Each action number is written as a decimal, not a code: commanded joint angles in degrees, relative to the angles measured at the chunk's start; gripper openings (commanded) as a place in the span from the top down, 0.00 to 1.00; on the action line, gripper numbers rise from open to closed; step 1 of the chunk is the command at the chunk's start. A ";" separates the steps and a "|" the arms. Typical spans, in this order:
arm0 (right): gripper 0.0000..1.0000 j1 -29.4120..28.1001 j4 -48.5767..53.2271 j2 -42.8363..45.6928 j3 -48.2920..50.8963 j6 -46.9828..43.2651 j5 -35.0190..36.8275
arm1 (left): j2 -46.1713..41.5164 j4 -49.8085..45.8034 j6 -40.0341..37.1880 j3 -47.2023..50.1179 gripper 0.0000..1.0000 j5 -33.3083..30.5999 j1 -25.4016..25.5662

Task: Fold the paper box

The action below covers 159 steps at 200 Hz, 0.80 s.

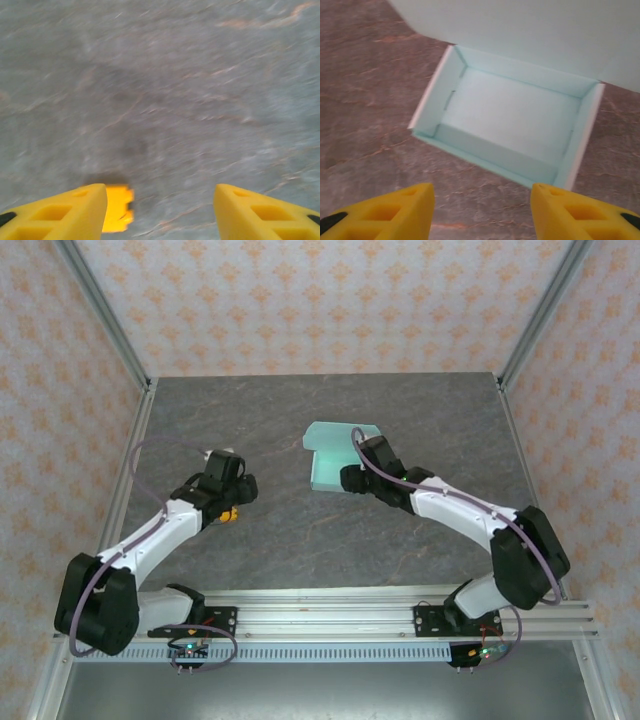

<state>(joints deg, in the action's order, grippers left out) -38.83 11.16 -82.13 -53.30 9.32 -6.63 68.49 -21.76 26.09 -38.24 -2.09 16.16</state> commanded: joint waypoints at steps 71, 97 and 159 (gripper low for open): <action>0.47 -0.81 -2.87 -0.05 0.51 -3.92 -2.44 | 13.65 -5.49 0.39 -2.02 0.24 -0.09 -2.39; 0.47 -0.81 -3.08 -0.14 1.22 -3.65 -2.26 | 15.87 -5.32 -0.19 -3.11 0.28 0.14 -2.43; 0.47 -0.83 -2.88 -0.74 0.70 -3.19 -1.91 | 16.46 -4.22 -0.68 -2.89 0.47 1.03 -2.42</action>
<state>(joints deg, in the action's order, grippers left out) -39.72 8.99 -82.35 -52.42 6.35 -9.02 83.94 -26.17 26.09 -40.18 -0.49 14.20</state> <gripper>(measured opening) 0.531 0.551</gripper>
